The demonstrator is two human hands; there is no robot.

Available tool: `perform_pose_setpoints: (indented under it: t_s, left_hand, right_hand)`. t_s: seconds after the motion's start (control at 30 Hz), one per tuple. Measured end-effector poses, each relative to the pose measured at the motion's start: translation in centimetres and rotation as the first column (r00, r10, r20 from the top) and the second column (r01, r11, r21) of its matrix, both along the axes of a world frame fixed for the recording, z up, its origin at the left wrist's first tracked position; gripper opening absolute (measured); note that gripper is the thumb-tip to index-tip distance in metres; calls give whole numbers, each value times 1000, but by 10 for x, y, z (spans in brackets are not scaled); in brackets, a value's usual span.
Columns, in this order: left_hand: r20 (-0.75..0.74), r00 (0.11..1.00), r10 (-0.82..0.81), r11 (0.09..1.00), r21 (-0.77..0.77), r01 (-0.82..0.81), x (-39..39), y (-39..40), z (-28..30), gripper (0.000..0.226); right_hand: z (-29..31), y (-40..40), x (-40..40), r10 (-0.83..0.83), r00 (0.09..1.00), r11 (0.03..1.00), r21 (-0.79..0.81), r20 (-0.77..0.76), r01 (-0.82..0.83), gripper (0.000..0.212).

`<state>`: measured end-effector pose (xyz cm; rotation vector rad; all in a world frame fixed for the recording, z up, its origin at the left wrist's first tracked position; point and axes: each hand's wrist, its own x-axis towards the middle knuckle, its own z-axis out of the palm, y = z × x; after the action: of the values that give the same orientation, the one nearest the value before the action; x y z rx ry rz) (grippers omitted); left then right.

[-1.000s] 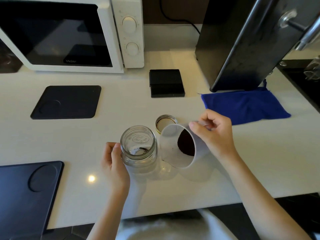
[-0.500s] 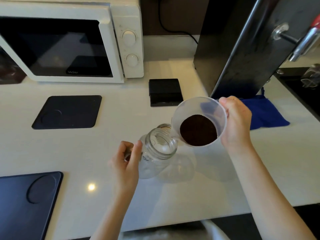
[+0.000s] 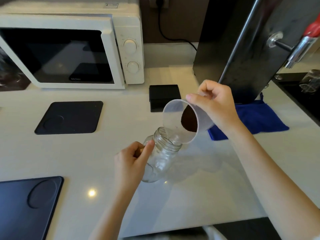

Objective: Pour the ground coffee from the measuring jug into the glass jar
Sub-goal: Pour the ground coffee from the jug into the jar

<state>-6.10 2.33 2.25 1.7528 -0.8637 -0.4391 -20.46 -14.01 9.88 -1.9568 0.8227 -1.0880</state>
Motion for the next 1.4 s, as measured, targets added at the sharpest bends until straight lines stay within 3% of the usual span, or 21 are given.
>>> perform_pose_setpoints:
  t_s: [0.13, 0.6, 1.0, 1.4]
  left_hand:
    - [30, 1000, 2, 999, 40, -3, -1, -5, 1, 55]
    - [-32, 995, 94, 995, 27, -93, -4, -15, 2, 52]
    - [-99, 992, 76, 997, 7, -75, -1, -23, -1, 54]
    - [-134, 988, 79, 997, -12, -81, -2, -23, -1, 55]
  right_hand:
    - [8, 1, 8, 13, 997, 993, -116, -81, -22, 25]
    - [18, 6, 27, -10, 991, 930, -366, -132, -39, 22]
    - [22, 7, 33, -59, 985, 870, -493, -161, -29, 23]
    - [29, 16, 38, -32, 983, 853, -518, -180, -67, 26]
